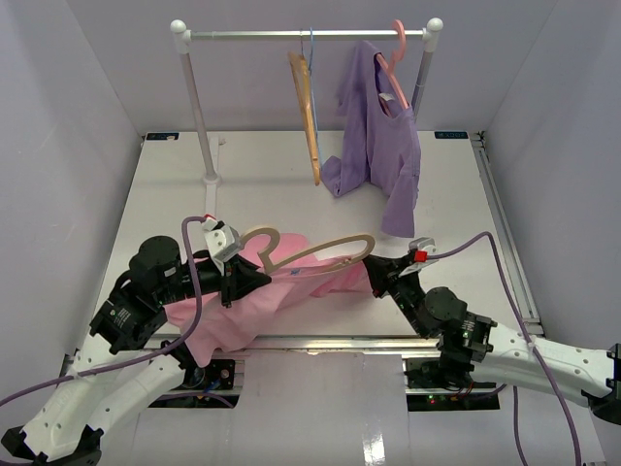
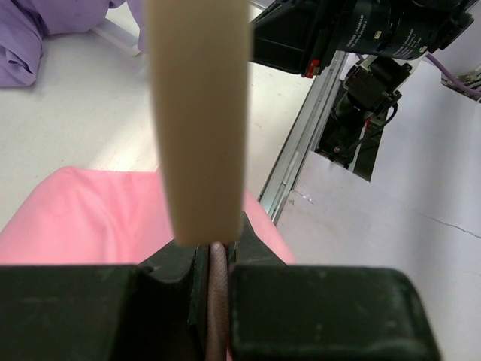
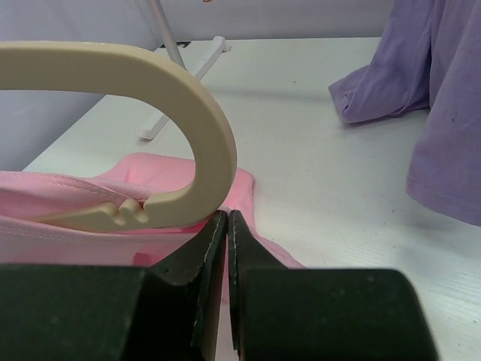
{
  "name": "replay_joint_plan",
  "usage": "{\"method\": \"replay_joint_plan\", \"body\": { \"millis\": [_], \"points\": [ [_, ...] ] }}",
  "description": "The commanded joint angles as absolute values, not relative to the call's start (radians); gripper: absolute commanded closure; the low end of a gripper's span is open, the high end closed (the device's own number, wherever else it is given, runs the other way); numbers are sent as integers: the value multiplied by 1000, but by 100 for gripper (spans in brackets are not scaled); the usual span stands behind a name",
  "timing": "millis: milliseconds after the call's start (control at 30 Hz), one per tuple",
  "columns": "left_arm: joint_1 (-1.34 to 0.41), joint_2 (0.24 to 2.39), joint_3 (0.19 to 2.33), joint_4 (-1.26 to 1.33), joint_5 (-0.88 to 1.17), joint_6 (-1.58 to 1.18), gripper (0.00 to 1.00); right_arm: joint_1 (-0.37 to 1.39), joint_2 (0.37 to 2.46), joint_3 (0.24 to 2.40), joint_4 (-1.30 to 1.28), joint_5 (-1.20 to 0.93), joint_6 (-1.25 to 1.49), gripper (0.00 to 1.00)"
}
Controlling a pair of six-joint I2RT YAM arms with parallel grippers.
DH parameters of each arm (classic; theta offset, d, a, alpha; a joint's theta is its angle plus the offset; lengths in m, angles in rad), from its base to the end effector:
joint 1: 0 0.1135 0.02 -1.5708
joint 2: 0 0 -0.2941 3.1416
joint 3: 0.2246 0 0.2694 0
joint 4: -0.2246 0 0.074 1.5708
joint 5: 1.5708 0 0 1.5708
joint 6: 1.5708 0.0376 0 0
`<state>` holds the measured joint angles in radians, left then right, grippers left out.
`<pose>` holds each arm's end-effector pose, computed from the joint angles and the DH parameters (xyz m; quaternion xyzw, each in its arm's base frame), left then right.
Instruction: Place the t-shirt on the hanger
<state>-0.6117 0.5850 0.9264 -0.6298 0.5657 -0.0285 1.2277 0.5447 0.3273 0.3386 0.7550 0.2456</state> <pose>0.0732 -0.0760 0.3903 0.3811 0.6891 -0.3930 0.4748 0.0709 0.1218 0.2801 -0.0473 0.6736 0.2865 0.6797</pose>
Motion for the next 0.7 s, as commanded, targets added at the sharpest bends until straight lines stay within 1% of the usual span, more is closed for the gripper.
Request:
{"method": "replay_joint_plan", "body": {
  "millis": [0, 100, 200, 333, 567, 667],
  "points": [
    [-612, 583, 930, -628, 561, -11, 100, 1193, 543, 385, 280, 795, 224, 92],
    [-612, 589, 926, -630, 581, 4, 100, 1191, 548, 373, 278, 803, 236, 92],
    [-612, 589, 939, -660, 524, 47, 100, 1180, 530, 383, 268, 834, 231, 92],
    [-612, 576, 952, -695, 514, 110, 100, 1135, 488, 425, 253, 861, 223, 92],
    [-612, 577, 982, -731, 448, 185, 100, 1085, 501, 544, 172, 836, 193, 92],
    [-612, 593, 983, -739, 426, 203, 100, 1086, 480, 548, 143, 815, 196, 92]
  ]
}}
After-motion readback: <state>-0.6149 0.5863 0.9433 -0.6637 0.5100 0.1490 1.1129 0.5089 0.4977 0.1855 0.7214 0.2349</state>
